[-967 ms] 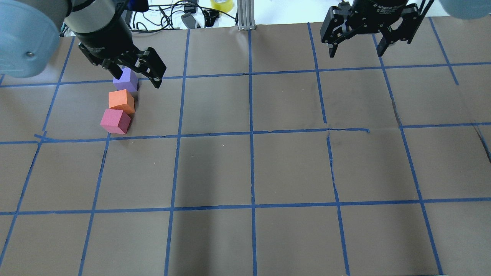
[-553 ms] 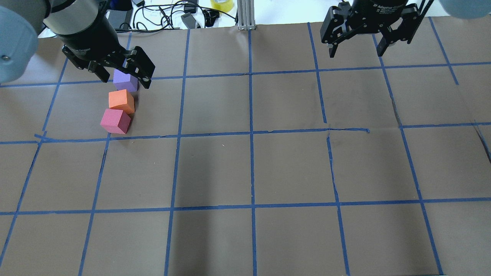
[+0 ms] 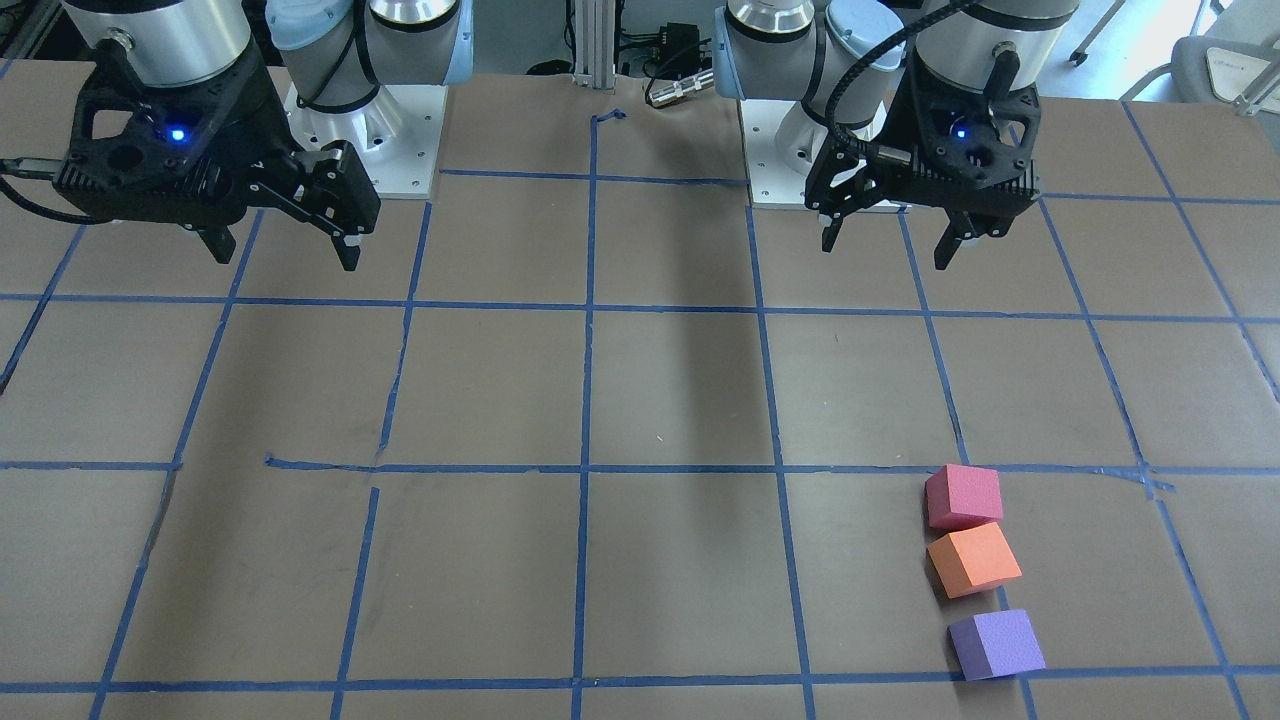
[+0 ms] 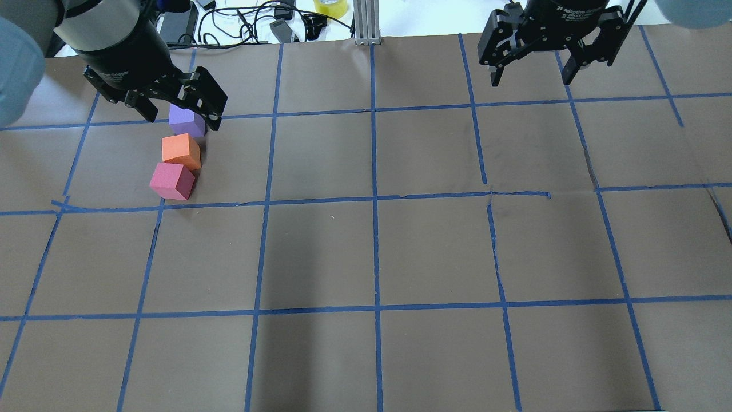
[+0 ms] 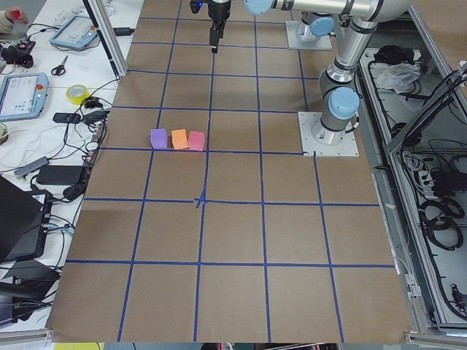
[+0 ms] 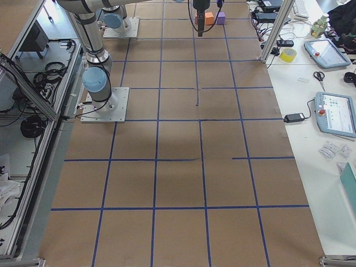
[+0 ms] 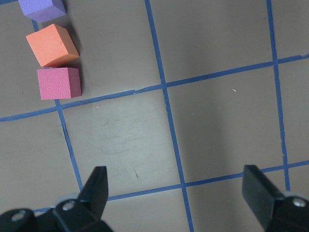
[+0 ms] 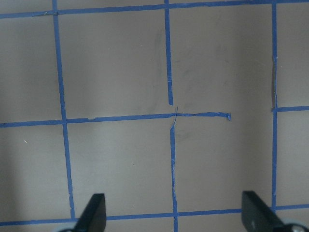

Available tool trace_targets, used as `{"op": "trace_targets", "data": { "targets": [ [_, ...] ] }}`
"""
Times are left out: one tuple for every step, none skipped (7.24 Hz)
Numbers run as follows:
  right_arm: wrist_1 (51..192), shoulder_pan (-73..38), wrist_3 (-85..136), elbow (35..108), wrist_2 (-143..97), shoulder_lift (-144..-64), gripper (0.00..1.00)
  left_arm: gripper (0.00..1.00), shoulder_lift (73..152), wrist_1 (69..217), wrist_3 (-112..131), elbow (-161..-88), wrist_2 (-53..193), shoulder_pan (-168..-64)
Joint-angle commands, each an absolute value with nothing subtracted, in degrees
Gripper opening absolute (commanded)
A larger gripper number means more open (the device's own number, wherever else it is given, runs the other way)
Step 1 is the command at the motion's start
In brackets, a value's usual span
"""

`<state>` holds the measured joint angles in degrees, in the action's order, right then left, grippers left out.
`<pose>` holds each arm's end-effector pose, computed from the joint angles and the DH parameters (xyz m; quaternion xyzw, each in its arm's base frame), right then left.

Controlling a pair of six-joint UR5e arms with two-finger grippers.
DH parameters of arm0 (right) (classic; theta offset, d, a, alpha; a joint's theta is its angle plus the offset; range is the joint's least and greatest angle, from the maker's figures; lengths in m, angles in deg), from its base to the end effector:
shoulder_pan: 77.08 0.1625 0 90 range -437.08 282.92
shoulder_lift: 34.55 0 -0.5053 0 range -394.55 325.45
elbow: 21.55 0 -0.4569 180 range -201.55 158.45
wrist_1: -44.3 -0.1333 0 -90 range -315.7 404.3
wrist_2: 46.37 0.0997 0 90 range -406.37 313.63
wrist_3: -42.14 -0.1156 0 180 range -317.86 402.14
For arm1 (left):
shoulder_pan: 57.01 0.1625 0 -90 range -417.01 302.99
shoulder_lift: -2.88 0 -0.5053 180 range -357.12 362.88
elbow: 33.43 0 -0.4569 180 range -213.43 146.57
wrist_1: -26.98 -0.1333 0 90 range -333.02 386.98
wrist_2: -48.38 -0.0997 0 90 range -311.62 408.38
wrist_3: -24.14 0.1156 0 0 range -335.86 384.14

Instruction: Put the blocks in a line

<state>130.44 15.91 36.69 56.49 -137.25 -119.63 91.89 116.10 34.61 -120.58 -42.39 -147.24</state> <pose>0.1628 -0.5951 0.6121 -0.0217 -0.9994 0.0282 0.0056 -0.1340 -0.5555 0.5913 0.0929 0.9948 -0.0404 0.0104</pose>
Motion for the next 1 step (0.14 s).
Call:
{"op": "trace_targets", "data": {
  "targets": [
    [130.4, 15.9, 36.7, 56.5, -137.3, -119.6, 1.0, 1.0, 91.9, 116.2, 34.5, -120.7, -42.2, -147.3]
  ]
}}
